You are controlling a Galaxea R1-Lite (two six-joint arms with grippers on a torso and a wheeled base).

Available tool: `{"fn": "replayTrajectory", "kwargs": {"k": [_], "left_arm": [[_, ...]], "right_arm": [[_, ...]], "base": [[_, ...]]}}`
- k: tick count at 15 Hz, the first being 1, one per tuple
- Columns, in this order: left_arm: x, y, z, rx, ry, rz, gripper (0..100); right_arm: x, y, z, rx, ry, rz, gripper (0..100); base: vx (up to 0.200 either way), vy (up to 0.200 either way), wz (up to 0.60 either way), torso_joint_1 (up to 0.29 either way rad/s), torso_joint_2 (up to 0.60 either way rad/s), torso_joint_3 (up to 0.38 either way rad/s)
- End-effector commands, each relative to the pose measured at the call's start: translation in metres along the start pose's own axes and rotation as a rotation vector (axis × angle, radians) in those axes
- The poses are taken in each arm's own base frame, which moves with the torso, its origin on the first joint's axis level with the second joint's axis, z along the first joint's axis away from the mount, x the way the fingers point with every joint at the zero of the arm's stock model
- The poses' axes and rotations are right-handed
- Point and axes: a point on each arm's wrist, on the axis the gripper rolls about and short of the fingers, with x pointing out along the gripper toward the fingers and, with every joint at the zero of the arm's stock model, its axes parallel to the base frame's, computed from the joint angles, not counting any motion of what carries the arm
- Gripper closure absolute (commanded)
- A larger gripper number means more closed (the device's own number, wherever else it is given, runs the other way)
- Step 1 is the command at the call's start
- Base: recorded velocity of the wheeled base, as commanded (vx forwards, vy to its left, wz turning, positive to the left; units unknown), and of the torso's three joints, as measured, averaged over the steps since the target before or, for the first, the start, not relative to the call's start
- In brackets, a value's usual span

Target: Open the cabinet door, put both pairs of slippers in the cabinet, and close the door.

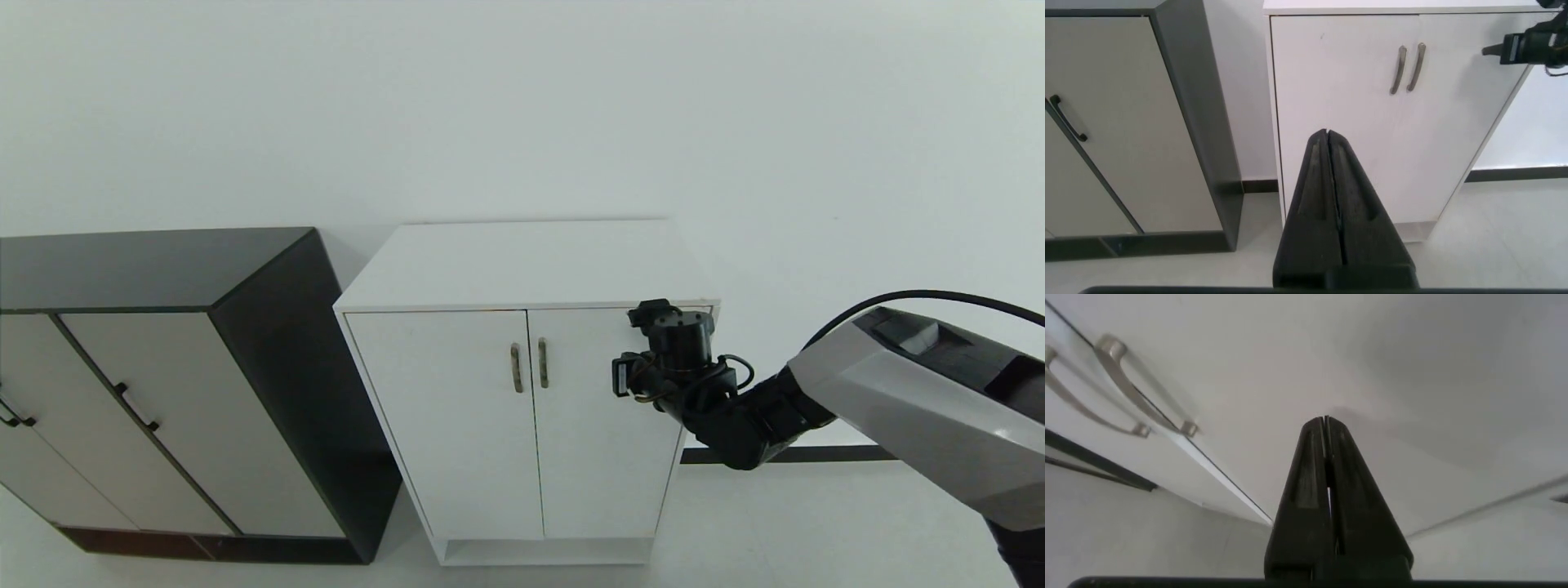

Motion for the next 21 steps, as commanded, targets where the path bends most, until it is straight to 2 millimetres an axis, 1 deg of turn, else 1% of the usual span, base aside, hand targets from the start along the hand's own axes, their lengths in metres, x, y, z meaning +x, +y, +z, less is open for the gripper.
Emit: {"fn": "replayTrajectory", "kwargs": {"k": [1, 3, 4, 5, 7, 8, 9, 10, 11, 14, 17, 19, 20, 21], "left_arm": [[0.000, 0.000, 0.000, -0.001, 0.000, -0.001, 100], [0.000, 0.000, 0.000, -0.001, 0.000, -0.001, 100], [0.000, 0.000, 0.000, -0.001, 0.000, 0.000, 100], [0.000, 0.000, 0.000, -0.001, 0.000, -0.001, 100], [0.000, 0.000, 0.000, -0.001, 0.000, -0.001, 100], [0.000, 0.000, 0.000, -0.001, 0.000, -0.001, 100], [0.000, 0.000, 0.000, -0.001, 0.000, 0.000, 100], [0.000, 0.000, 0.000, -0.001, 0.000, 0.000, 100], [0.000, 0.000, 0.000, -0.001, 0.000, -0.001, 100], [0.000, 0.000, 0.000, 0.001, 0.000, -0.003, 100], [0.000, 0.000, 0.000, 0.001, 0.000, -0.003, 100], [0.000, 0.000, 0.000, 0.001, 0.000, -0.001, 100], [0.000, 0.000, 0.000, 0.001, 0.000, -0.001, 100], [0.000, 0.000, 0.000, 0.002, 0.000, -0.001, 100]], "right_arm": [[-0.024, -0.006, -0.002, -0.006, 0.007, -0.003, 100], [-0.043, -0.015, -0.017, -0.011, 0.021, -0.012, 100], [-0.048, -0.016, -0.021, -0.014, 0.025, -0.016, 100], [-0.066, -0.027, -0.037, -0.019, 0.055, -0.030, 100], [-0.083, -0.043, -0.058, -0.021, 0.083, -0.059, 100], [-0.090, -0.049, -0.066, -0.023, 0.099, -0.068, 100], [-0.101, -0.059, -0.076, -0.033, 0.114, -0.108, 100], [-0.105, -0.062, -0.080, -0.043, 0.121, -0.131, 100], [-0.117, -0.071, -0.087, -0.075, 0.137, -0.176, 100], [-0.147, -0.084, -0.097, -0.138, 0.173, -0.196, 100], [-0.174, -0.099, -0.099, -0.172, 0.185, -0.228, 100], [-0.199, -0.107, -0.109, -0.194, 0.243, -0.245, 100], [-0.208, -0.108, -0.107, -0.193, 0.245, -0.251, 100], [-0.211, -0.108, -0.098, -0.178, 0.200, -0.259, 100]], "base": [[0.000, 0.000, 0.00, 0.000, 0.00, 0.000], [0.000, 0.000, 0.00, 0.000, 0.00, 0.000], [0.000, 0.000, 0.00, 0.000, 0.00, 0.000], [0.000, 0.000, 0.00, 0.000, 0.00, 0.000], [0.000, 0.000, 0.00, 0.000, 0.00, 0.000], [0.000, 0.000, 0.00, 0.000, 0.00, 0.000], [0.000, 0.000, 0.00, 0.000, 0.00, 0.000], [0.000, 0.000, 0.00, 0.000, 0.00, 0.000], [0.000, 0.000, 0.00, 0.000, 0.00, 0.000], [0.000, 0.000, 0.00, 0.000, 0.00, 0.000], [0.000, 0.000, 0.00, 0.000, 0.00, 0.000], [0.000, 0.000, 0.00, 0.000, 0.00, 0.000], [0.000, 0.000, 0.00, 0.000, 0.00, 0.000], [0.000, 0.000, 0.00, 0.000, 0.00, 0.000]]}}
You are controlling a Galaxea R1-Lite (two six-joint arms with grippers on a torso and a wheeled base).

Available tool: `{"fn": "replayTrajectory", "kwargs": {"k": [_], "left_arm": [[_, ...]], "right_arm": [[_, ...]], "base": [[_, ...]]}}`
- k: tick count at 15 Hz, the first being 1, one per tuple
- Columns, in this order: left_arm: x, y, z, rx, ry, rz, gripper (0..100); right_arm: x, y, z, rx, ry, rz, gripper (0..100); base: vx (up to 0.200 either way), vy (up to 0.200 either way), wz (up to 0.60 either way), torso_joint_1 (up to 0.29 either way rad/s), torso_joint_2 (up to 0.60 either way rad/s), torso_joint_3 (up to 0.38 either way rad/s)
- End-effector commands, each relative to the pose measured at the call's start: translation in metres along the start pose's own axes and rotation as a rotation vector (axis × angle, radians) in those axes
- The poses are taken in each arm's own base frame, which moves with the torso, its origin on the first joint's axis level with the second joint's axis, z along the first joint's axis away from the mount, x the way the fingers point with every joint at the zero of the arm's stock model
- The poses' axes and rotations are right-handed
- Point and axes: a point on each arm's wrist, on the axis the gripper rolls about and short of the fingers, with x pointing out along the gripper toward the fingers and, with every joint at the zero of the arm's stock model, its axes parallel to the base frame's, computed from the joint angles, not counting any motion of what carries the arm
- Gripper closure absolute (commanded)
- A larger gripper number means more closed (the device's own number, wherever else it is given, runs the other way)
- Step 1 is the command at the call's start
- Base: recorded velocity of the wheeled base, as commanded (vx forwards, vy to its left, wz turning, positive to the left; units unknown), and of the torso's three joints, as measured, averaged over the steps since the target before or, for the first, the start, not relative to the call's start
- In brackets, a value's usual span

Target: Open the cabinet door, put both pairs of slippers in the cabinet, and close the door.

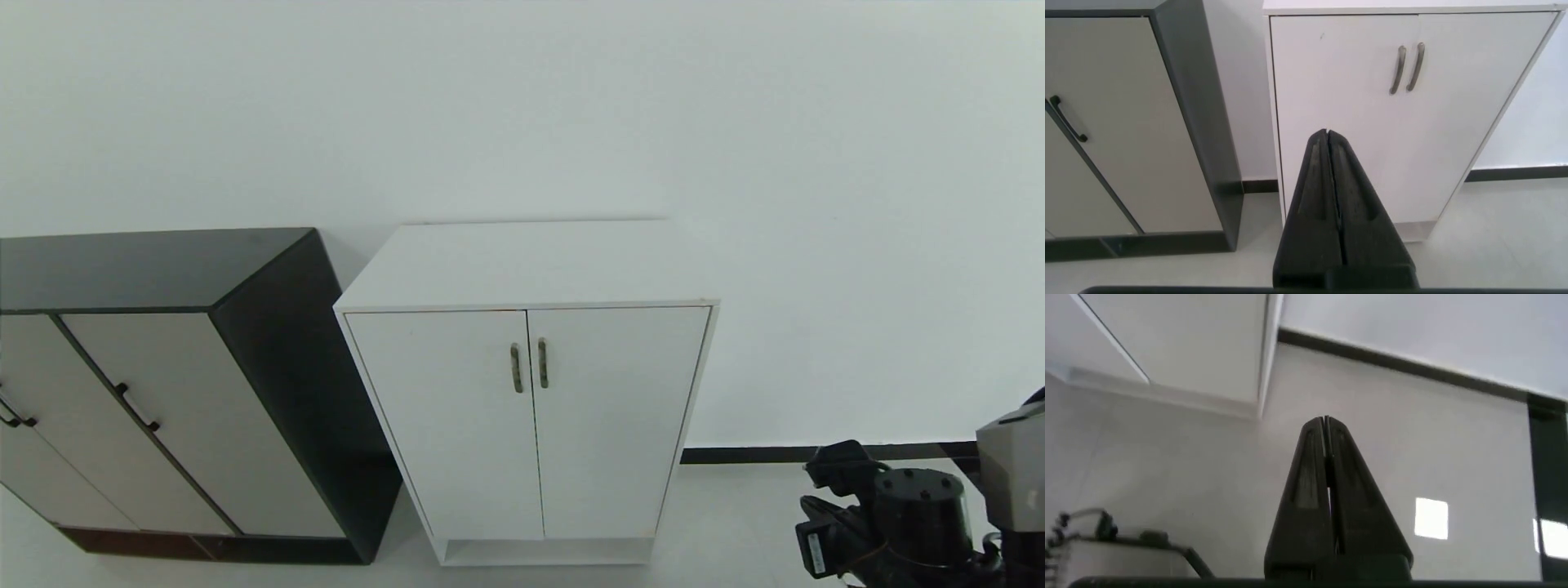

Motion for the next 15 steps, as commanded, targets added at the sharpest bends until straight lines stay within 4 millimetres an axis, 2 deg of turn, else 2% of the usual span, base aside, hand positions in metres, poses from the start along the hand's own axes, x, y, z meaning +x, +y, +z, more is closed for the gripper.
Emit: {"fn": "replayTrajectory", "kwargs": {"k": [1, 3, 7, 11, 13, 15], "left_arm": [[0.000, 0.000, 0.000, 0.001, -0.001, 0.000, 100], [0.000, 0.000, 0.000, -0.001, -0.001, 0.002, 100], [0.000, 0.000, 0.000, -0.001, -0.001, 0.000, 100], [0.000, 0.000, 0.000, -0.001, -0.001, 0.000, 100], [0.000, 0.000, 0.000, -0.001, 0.001, 0.000, 100], [0.000, 0.000, 0.000, -0.001, -0.001, 0.000, 100]], "right_arm": [[-0.012, -0.007, 0.005, 0.016, -0.031, -0.015, 100], [-0.027, -0.014, 0.013, 0.014, -0.030, -0.020, 100], [-0.065, -0.025, 0.009, 0.001, 0.087, 0.030, 100], [-0.102, -0.035, -0.010, -0.021, 0.266, 0.125, 100], [-0.119, -0.040, -0.017, -0.019, 0.294, 0.160, 100], [-0.145, -0.048, -0.029, -0.017, 0.307, 0.207, 100]], "base": [[0.000, 0.000, 0.00, 0.000, 0.00, 0.000], [0.000, 0.000, 0.00, 0.000, 0.00, 0.000], [0.000, 0.000, 0.00, 0.000, 0.00, 0.000], [0.000, 0.000, 0.00, 0.000, 0.00, 0.000], [0.000, 0.000, 0.00, 0.000, 0.00, 0.000], [0.000, 0.000, 0.00, 0.000, 0.00, 0.000]]}}
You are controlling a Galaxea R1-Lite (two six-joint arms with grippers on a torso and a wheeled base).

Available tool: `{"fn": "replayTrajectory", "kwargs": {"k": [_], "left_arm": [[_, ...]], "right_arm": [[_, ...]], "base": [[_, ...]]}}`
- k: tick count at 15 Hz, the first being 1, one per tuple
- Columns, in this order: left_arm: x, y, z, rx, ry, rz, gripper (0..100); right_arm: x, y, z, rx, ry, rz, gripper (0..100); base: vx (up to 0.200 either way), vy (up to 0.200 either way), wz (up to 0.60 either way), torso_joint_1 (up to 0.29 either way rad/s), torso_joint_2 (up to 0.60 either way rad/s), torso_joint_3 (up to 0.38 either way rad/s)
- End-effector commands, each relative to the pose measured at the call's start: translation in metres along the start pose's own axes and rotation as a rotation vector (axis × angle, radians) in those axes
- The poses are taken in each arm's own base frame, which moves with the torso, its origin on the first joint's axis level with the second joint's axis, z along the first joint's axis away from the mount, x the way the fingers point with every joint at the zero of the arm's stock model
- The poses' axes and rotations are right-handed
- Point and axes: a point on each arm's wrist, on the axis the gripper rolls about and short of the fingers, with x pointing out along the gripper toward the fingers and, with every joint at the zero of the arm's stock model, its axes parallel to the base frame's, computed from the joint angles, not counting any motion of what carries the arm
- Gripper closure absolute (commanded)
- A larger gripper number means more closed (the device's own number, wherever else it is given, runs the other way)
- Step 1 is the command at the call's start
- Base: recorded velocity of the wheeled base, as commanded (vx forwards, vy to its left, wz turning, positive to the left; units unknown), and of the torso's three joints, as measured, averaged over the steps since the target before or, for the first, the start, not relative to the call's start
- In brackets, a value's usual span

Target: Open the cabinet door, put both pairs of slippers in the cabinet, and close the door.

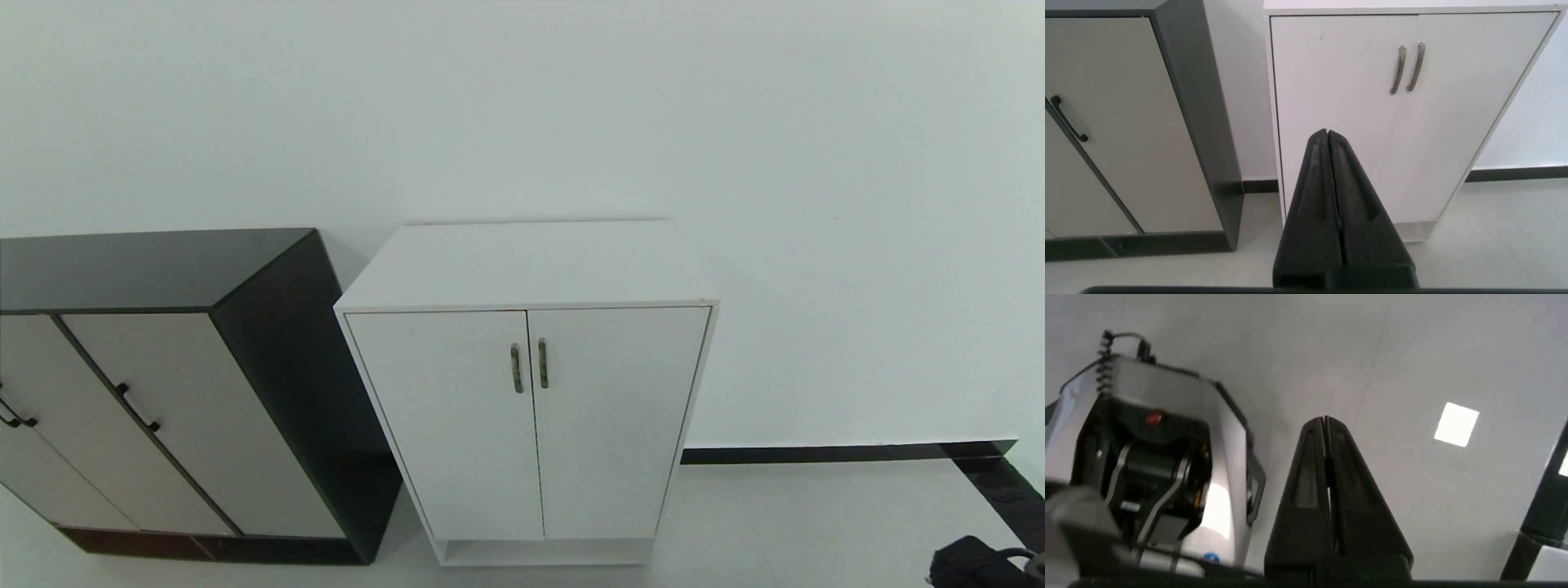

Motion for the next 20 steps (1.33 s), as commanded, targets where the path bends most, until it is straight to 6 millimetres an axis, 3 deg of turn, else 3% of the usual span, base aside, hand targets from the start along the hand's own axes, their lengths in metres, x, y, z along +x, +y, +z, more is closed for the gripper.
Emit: {"fn": "replayTrajectory", "kwargs": {"k": [1, 7, 13, 20], "left_arm": [[0.000, 0.000, 0.000, 0.000, 0.001, 0.001, 100], [0.000, 0.000, 0.000, 0.000, 0.001, 0.001, 100], [0.000, 0.000, 0.000, -0.002, -0.001, 0.000, 100], [0.000, 0.000, 0.000, 0.000, -0.001, 0.000, 100]], "right_arm": [[-0.031, -0.005, -0.018, 0.021, -0.123, 0.036, 100], [-0.053, -0.008, -0.043, 0.026, -0.256, 0.090, 100], [-0.060, -0.006, -0.053, -0.012, -0.326, 0.208, 100], [-0.080, -0.009, -0.074, 0.176, -0.679, -0.037, 100]], "base": [[0.000, 0.000, 0.00, 0.000, 0.00, 0.000], [0.000, 0.000, 0.00, 0.000, 0.00, 0.000], [0.000, 0.000, 0.00, 0.000, 0.00, 0.000], [0.000, 0.000, 0.00, 0.000, 0.00, 0.000]]}}
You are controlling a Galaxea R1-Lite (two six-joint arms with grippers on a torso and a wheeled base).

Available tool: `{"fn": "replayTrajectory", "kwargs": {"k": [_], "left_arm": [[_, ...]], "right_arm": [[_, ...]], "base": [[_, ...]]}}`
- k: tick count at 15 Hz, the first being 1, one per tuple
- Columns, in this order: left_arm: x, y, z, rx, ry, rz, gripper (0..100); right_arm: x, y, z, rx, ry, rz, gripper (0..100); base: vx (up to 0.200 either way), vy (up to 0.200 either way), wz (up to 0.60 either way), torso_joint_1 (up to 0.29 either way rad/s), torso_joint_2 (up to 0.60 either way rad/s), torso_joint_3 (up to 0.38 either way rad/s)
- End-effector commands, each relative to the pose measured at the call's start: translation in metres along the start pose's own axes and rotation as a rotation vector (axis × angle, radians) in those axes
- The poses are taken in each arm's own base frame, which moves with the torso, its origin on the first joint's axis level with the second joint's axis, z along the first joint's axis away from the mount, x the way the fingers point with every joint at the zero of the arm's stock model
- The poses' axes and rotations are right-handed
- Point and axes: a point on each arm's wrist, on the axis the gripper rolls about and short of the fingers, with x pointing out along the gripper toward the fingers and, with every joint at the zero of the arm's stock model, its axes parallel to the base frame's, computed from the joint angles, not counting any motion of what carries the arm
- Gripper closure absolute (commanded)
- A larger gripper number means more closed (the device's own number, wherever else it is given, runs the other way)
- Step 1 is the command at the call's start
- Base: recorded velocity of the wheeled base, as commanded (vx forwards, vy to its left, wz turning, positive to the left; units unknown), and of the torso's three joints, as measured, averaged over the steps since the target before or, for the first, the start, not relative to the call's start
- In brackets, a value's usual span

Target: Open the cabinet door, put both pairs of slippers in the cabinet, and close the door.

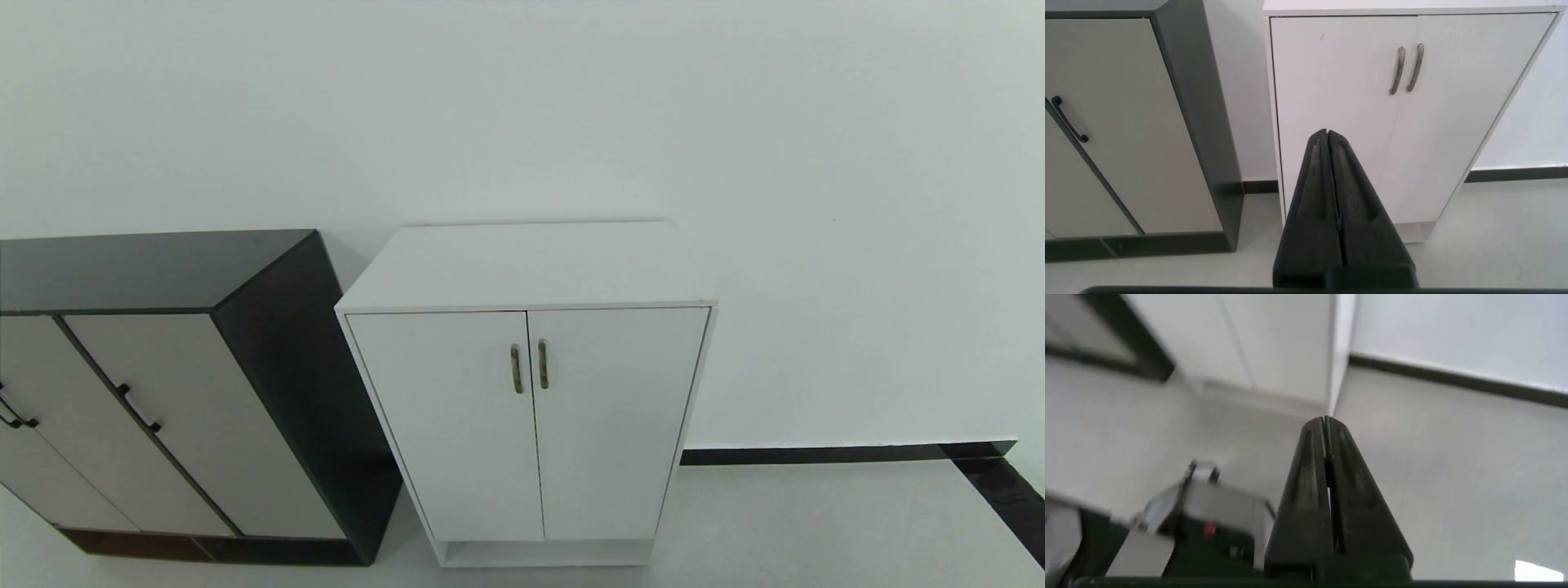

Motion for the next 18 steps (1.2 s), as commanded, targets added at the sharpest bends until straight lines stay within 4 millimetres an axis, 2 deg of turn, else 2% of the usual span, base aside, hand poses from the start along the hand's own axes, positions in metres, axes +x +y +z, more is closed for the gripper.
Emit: {"fn": "replayTrajectory", "kwargs": {"k": [1, 11, 18], "left_arm": [[0.000, 0.000, 0.000, 0.000, -0.001, 0.000, 100], [0.000, 0.000, 0.000, -0.002, -0.001, 0.000, 100], [0.000, 0.000, 0.000, 0.001, -0.001, 0.001, 100]], "right_arm": [[-0.014, 0.001, -0.006, 0.029, -0.191, -0.106, 100], [-0.025, 0.005, -0.013, 0.043, -0.368, -0.226, 100], [-0.025, 0.005, -0.013, 0.067, -0.373, -0.223, 100]], "base": [[0.000, 0.000, 0.00, 0.000, 0.00, 0.000], [0.000, 0.000, 0.00, 0.000, 0.00, 0.000], [0.000, 0.000, 0.00, 0.000, 0.00, 0.000]]}}
